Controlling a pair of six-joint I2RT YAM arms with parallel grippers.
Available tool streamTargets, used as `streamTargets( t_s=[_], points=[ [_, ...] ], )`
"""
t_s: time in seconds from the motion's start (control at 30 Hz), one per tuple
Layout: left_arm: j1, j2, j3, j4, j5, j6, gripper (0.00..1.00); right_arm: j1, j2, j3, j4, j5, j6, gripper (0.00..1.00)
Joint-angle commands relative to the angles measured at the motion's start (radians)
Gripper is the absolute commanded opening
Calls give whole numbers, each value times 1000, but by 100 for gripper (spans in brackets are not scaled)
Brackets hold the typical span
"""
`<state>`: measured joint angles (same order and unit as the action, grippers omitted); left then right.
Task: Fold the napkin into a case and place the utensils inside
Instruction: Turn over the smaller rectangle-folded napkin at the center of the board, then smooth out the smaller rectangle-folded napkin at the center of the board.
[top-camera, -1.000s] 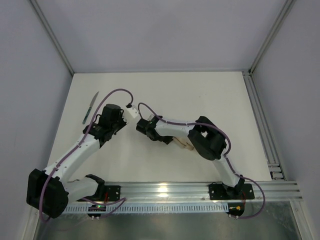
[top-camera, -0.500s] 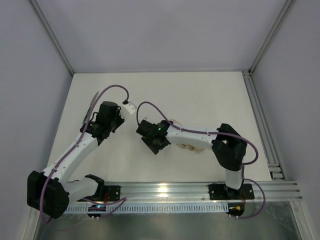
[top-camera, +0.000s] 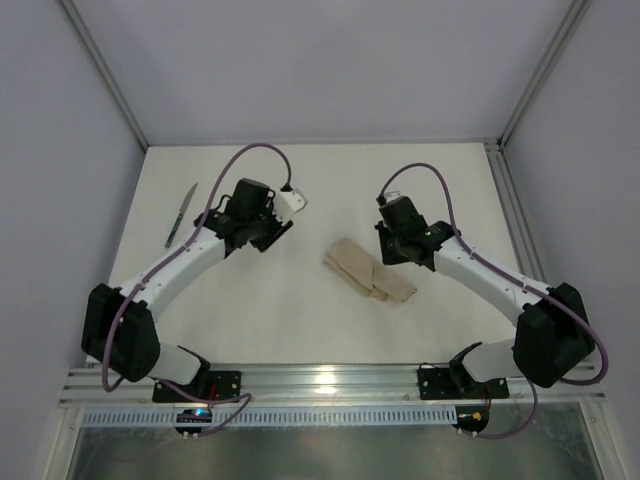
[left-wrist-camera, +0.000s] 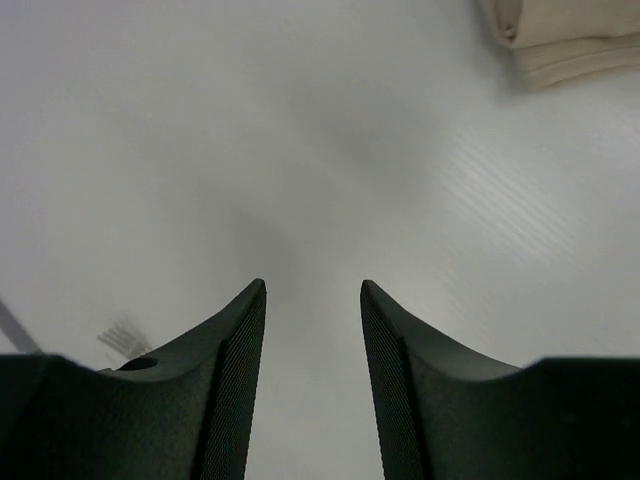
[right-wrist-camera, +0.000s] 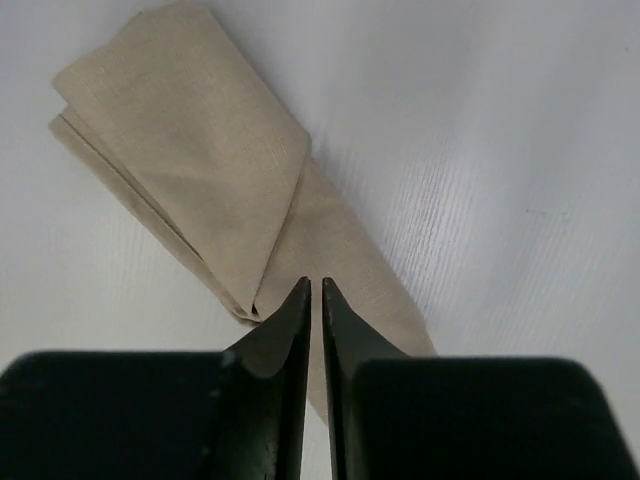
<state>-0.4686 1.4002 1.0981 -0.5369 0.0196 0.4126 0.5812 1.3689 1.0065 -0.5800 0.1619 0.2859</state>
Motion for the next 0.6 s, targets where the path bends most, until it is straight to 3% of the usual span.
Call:
streamTargets(
  t_s=[0.0, 0.13, 0.33, 0.57],
  points=[
    [-82, 84, 80, 12, 126, -55, 46, -23, -5, -71, 118, -78, 2, 10],
    [-146, 235, 163, 51, 187, -89, 48, -32, -7, -172, 177, -96, 41, 4],
    [-157, 365, 261, 109, 293, -175, 56, 3, -39, -356, 292, -147, 176, 4],
    [-169, 497, 328, 126, 338, -213, 64, 135, -30, -422, 327, -9, 274, 4]
  ],
)
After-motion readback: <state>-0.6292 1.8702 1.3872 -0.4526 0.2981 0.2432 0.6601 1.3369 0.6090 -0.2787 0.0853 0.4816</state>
